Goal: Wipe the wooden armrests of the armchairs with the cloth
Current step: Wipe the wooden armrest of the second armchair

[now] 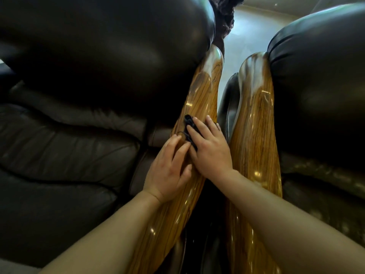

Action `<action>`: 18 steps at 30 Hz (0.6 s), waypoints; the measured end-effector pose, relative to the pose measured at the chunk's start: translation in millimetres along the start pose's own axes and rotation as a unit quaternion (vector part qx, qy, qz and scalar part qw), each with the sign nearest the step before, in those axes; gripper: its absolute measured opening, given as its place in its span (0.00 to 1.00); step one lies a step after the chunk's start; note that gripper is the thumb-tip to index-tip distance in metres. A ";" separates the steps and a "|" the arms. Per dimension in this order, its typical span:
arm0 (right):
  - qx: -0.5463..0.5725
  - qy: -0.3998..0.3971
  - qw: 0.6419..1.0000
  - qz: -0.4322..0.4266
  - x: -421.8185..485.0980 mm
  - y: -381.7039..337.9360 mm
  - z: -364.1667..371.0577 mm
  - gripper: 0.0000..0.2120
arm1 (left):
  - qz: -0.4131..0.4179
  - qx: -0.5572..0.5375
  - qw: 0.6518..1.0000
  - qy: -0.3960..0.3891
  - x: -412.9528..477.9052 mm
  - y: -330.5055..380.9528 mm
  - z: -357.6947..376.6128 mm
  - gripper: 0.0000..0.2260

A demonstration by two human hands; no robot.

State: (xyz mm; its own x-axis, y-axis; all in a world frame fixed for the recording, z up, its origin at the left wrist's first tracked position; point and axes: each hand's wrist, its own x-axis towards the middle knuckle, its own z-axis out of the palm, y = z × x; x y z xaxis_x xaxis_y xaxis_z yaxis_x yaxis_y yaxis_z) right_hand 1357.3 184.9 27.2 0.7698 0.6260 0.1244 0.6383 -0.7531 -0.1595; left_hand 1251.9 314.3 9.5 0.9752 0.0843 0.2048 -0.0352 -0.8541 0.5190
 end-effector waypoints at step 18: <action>-0.051 -0.019 0.971 -0.231 -61.5 -25.7 7.1 0.18 | -0.068 0.075 0.988 -0.113 -113.6 0.3 -12.1 0.26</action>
State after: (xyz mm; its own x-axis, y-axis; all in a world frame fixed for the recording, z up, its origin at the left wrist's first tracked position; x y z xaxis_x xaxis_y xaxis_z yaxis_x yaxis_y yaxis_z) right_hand 1293.5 167.2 16.7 0.4012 0.9077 0.1228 0.9145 -0.4046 0.0032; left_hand 1138.5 310.7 -3.6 0.9933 0.1011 -0.0567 0.1154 -0.9108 0.3964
